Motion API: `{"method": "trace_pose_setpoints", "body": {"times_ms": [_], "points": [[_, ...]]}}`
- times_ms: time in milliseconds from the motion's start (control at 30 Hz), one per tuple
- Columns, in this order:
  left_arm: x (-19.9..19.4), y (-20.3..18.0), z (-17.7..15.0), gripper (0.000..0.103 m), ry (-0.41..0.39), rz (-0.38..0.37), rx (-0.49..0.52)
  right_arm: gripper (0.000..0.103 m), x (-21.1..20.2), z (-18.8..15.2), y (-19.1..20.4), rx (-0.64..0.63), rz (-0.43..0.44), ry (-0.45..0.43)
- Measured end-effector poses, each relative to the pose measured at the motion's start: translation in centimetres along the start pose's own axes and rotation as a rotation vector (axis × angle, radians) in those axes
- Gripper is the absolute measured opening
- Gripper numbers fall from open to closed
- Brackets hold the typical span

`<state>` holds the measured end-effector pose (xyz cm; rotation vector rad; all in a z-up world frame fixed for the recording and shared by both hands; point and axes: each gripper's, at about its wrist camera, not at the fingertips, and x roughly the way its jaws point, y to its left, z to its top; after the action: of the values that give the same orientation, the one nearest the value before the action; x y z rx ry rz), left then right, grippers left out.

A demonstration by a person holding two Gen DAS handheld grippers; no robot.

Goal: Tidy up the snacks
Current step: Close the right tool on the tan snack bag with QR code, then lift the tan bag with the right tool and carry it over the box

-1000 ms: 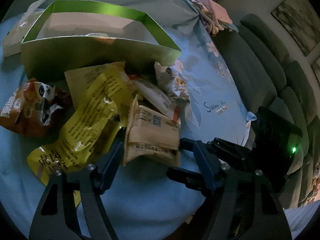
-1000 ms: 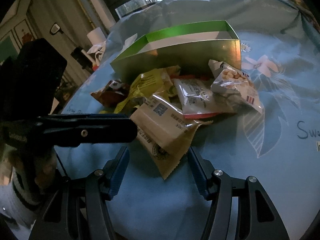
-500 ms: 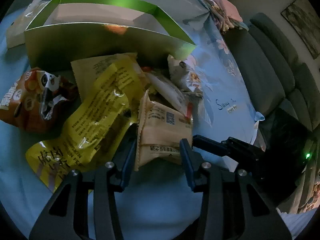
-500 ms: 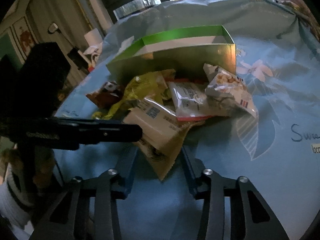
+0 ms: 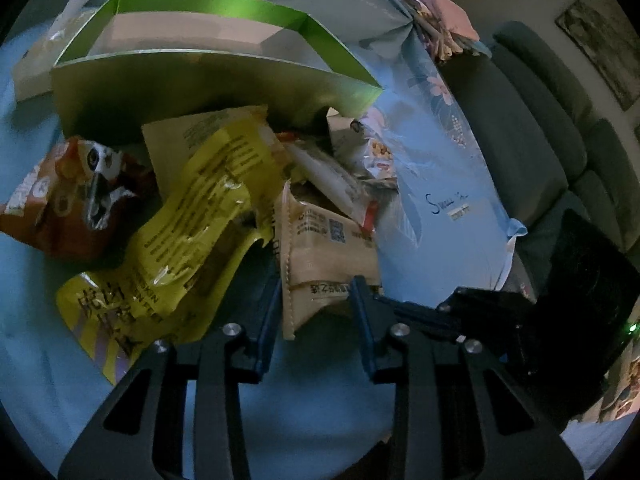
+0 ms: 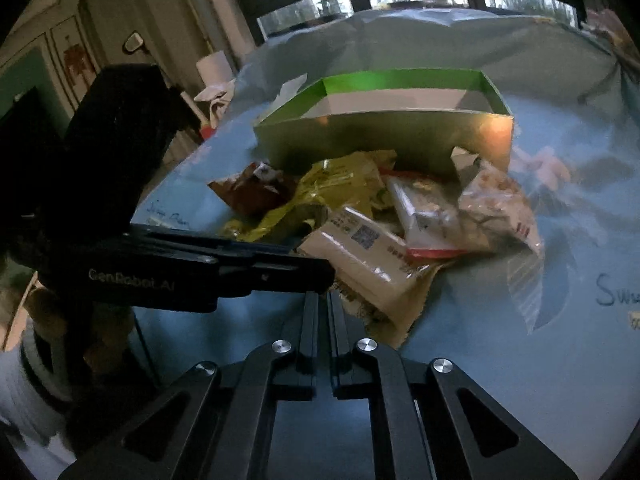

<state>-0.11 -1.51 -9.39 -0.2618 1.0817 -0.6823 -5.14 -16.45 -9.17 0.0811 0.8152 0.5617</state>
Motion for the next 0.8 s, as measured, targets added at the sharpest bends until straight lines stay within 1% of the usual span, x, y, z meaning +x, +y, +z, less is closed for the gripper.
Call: {"method": "trace_pose_setpoints", "body": {"times_ms": [67,133,167,200,233,267,300,333,367,400,500,600,700,800], "points": [[0.1,0.4,0.0,0.036,0.004,-0.011,-0.021,0.007,0.1,-0.1,0.0,0.011,0.011,-0.003],[0.2,0.6,0.0,0.036,0.005,-0.01,-0.034,0.008,-0.3,-0.3,-0.1,0.023,0.018,-0.018],[0.2,0.6,0.0,0.038,0.003,-0.005,-0.033,0.01,-0.4,-0.3,-0.1,0.026,0.011,-0.023],[0.1,0.5,0.0,0.038,0.001,0.0,-0.032,0.013,-0.8,-0.3,-0.3,0.028,0.004,-0.025],[0.1,0.5,0.0,0.038,0.0,0.001,-0.033,0.02,-1.0,-0.4,-0.4,0.029,-0.018,-0.023],[0.1,0.4,0.0,0.038,-0.001,0.002,-0.035,0.033,-1.2,-0.4,-0.6,0.029,-0.045,-0.022],[0.2,0.4,0.0,0.038,-0.002,0.004,-0.035,0.041,-1.6,-0.5,-0.9,0.033,-0.083,-0.025],[0.2,0.4,0.0,0.039,-0.001,0.005,-0.036,0.055,-1.9,-0.6,-1.2,0.04,-0.091,-0.034],[0.3,0.4,0.1,0.039,-0.001,0.004,-0.038,0.062,-2.3,-0.7,-1.5,0.05,-0.091,-0.045],[0.3,0.4,0.1,0.039,0.0,0.003,-0.04,0.062,-2.4,-0.8,-1.9,0.061,-0.092,-0.054],[0.5,0.6,0.2,0.041,0.003,0.004,-0.049,0.062,-1.9,-0.7,-2.6,0.07,-0.114,-0.041],[0.7,1.0,0.4,0.041,0.011,-0.017,-0.076,0.062,-0.9,-0.7,-2.6,0.063,-0.083,-0.019],[0.9,1.6,0.6,0.041,0.016,-0.039,-0.113,0.062,0.9,-0.9,-2.3,0.032,-0.08,0.02],[0.9,1.7,0.7,0.042,0.021,-0.041,-0.118,0.062,1.6,-0.9,-2.0,0.002,-0.089,-0.004]]}}
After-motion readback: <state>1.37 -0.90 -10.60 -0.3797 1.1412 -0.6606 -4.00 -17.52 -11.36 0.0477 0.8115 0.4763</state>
